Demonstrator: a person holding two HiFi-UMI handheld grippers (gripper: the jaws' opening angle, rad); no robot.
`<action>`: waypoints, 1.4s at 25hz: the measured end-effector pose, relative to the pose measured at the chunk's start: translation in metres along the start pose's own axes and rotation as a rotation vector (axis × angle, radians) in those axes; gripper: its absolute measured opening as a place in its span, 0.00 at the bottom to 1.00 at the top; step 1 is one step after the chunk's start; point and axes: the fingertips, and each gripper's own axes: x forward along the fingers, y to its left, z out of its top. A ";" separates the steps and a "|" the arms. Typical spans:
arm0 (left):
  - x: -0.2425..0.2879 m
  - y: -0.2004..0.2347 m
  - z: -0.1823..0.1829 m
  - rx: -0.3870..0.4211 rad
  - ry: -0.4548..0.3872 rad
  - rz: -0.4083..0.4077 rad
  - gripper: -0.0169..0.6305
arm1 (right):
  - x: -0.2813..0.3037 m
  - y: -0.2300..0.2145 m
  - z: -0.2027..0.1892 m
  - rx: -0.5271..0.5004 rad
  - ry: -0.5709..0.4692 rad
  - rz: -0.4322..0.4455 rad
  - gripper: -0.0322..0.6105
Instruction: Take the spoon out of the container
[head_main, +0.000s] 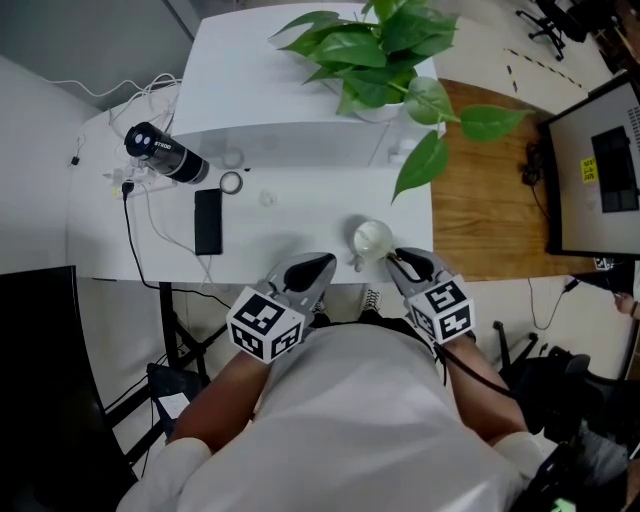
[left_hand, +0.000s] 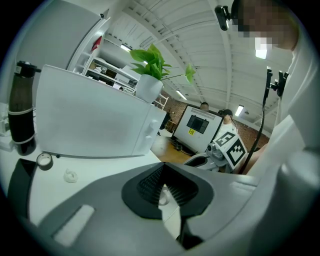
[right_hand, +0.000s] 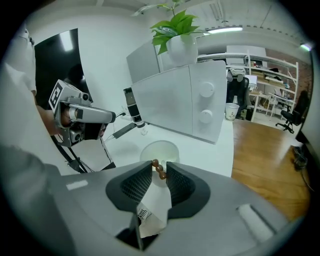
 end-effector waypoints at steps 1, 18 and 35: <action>0.000 0.000 0.000 -0.001 0.000 0.001 0.03 | -0.001 0.001 0.001 -0.004 -0.004 0.002 0.20; -0.014 -0.002 0.018 0.043 -0.043 -0.036 0.03 | -0.030 0.010 0.035 -0.044 -0.082 -0.083 0.12; -0.049 -0.026 0.017 0.140 -0.064 -0.120 0.03 | -0.089 0.046 0.049 0.017 -0.234 -0.208 0.12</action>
